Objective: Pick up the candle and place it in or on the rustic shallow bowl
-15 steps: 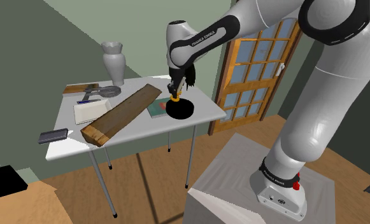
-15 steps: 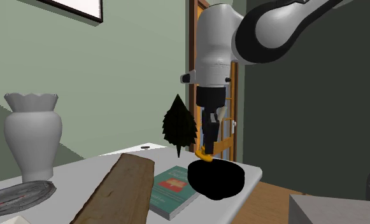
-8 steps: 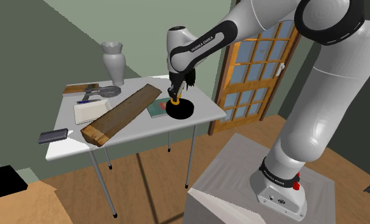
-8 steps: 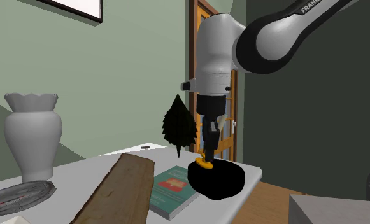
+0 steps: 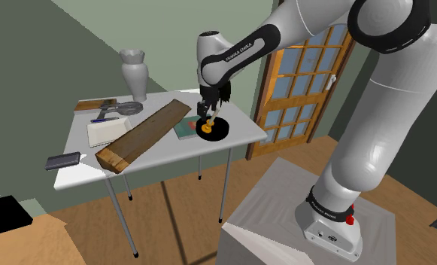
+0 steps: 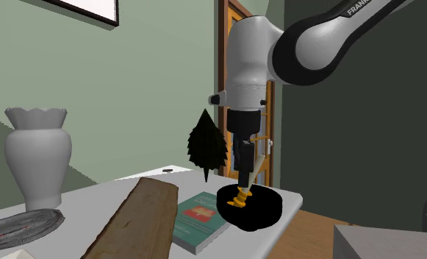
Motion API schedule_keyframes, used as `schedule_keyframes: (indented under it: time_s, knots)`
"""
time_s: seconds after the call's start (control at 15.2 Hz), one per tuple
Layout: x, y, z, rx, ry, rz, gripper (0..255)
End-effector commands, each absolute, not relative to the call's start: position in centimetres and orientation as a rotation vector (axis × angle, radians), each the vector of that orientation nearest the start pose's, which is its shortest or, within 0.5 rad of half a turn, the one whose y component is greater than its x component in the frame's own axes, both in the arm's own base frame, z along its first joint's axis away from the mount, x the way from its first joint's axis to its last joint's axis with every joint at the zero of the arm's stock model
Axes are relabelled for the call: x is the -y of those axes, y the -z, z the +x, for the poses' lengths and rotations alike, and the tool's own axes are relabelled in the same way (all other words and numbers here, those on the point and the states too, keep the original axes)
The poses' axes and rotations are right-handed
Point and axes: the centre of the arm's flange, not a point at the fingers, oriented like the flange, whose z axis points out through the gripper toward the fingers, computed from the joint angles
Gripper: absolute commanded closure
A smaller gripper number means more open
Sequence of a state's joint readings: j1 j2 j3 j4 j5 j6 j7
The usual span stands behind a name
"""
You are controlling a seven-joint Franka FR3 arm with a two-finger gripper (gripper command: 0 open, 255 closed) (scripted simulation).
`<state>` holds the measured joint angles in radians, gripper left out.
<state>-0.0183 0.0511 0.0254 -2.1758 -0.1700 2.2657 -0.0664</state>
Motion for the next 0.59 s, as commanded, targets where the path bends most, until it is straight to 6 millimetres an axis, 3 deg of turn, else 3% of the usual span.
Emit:
schedule_keyframes:
  time_s: [0.0,0.07,0.33,0.53]
  knots:
    - [0.1,-37.2,54.5,0.294,0.057,-3.26,0]
    - [0.1,-37.2,54.5,0.294,0.057,-3.26,0]
    - [-0.6,-42.2,54.3,0.294,0.057,-3.26,0]
    - [-0.6,-42.2,54.3,0.294,0.057,-3.26,0]
